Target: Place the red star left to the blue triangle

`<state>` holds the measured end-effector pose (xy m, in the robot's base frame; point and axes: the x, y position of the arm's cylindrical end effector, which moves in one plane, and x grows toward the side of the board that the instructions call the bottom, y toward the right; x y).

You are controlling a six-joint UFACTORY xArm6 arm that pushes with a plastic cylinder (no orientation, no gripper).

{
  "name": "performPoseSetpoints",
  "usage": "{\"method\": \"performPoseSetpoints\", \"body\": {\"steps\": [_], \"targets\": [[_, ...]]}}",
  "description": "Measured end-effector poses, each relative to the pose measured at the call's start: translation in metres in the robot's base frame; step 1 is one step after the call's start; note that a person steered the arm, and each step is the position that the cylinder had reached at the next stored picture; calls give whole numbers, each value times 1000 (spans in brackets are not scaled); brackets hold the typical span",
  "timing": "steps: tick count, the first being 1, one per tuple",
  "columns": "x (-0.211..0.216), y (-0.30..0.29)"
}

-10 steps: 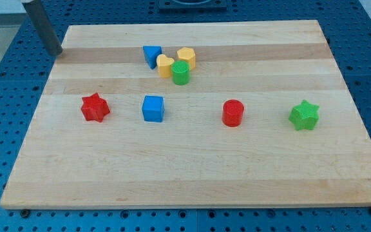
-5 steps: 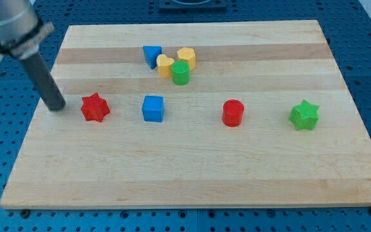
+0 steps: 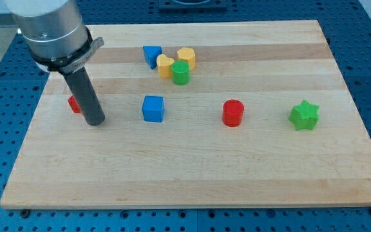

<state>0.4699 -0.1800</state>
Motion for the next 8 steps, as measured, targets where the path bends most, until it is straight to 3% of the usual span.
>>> {"method": "performPoseSetpoints", "body": {"steps": [2,3,5,7,8], "targets": [[-79,-78],[-64,-68],[-45,-124],[-138,-49],[-127,-78]]}}
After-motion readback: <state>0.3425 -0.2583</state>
